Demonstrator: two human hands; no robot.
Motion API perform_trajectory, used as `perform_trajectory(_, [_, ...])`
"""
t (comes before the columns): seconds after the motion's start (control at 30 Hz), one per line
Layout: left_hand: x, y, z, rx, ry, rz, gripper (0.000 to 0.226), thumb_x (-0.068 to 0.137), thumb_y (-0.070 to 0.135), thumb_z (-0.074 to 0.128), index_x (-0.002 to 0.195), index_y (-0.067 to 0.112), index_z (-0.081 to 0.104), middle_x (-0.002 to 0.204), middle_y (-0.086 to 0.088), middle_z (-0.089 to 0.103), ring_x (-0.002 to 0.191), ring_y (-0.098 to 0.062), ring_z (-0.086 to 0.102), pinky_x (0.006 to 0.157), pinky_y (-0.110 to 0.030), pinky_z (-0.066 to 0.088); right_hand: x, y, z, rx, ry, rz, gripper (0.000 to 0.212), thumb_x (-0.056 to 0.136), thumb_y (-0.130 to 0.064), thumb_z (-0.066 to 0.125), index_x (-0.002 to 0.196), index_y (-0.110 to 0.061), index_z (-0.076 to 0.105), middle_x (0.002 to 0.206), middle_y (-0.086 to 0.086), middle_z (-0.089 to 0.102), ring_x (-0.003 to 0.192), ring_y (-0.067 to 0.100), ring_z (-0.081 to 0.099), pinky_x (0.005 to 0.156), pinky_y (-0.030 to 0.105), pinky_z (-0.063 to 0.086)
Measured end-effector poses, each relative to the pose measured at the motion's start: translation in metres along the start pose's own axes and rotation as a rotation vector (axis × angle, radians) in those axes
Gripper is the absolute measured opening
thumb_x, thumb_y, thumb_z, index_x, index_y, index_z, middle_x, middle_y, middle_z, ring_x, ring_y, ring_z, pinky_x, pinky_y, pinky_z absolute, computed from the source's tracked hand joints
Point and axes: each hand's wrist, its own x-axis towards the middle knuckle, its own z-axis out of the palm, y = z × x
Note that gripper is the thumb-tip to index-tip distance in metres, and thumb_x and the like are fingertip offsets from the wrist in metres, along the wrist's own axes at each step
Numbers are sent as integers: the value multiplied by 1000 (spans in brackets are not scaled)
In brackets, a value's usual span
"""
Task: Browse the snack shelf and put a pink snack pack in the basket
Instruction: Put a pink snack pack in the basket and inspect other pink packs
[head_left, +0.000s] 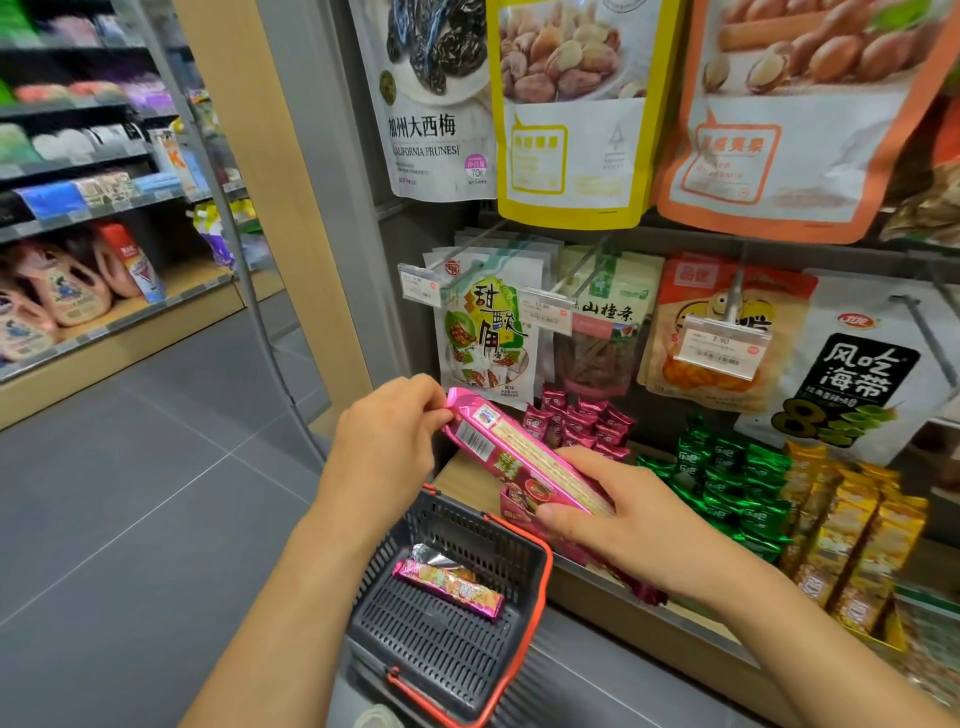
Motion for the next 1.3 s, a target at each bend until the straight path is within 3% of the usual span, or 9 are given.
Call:
perform_trajectory(0.13, [1,-6,-2,-292,-138,-235,18,82,10,72,75,27,71,70,10,69,70,-6,64,69,-24,52,-3,4,-5,-296,69,-77,48,86,-54,62,129,-49,42,102,-28,61,87,-8,58,71,20,49])
perform_trajectory(0.3, [5,-8,-15,-836,-208,-404,23,69,0,79,74,22,79,76,-1,76,72,-10,71,66,-16,52,-6,9,-7,-322,109,-89,56,80,-53,63,125,-60,31,101,-46,50,93,-15,54,68,6,43])
perform_trajectory(0.4, [4,-7,-19,-1145,-327,-415,21,60,17,81,81,20,79,84,-6,75,78,-15,70,70,-22,55,-6,10,-5,-384,127,-65,57,74,-61,54,126,-57,31,103,-29,58,93,-3,57,75,17,49])
perform_trajectory(0.57, [3,-3,-13,-974,-329,-386,24,73,2,77,86,20,68,72,-5,71,66,-14,66,61,-21,53,-9,11,-2,-491,124,-13,54,76,-63,56,124,-47,37,105,-16,59,93,7,59,76,32,53])
perform_trajectory(0.67, [4,-3,-9,-825,-254,-366,38,82,-8,68,98,26,65,68,3,70,62,-9,63,60,-19,51,-9,13,-1,-523,98,-4,58,81,-65,59,129,-48,31,110,-21,51,96,3,55,80,30,51])
perform_trajectory(0.8, [5,-3,-5,-613,-61,-342,45,86,-4,64,79,40,68,65,22,68,63,5,58,64,-16,49,-9,11,0,-290,-63,8,65,81,-70,56,135,-49,26,111,-25,60,93,-6,59,82,22,50])
perform_trajectory(0.9, [5,-7,-3,-695,4,-429,36,88,2,64,78,34,72,70,15,71,68,1,61,67,-21,52,-9,7,0,-197,-84,-6,60,80,-67,60,127,-55,26,103,-23,63,87,-8,61,70,12,48])
perform_trajectory(1.1, [4,-5,0,-1106,-114,-558,20,79,44,67,75,26,74,74,3,68,68,-7,58,56,-21,44,-11,4,11,-325,42,-85,60,81,-69,55,129,-57,20,107,-29,55,90,-5,56,76,24,50])
perform_trajectory(1.3, [5,-5,6,-1083,7,-527,9,75,32,75,76,23,78,66,3,69,61,-8,62,59,-22,51,-12,3,17,-397,81,-114,60,83,-69,52,131,-53,19,104,-20,63,82,3,60,68,29,53])
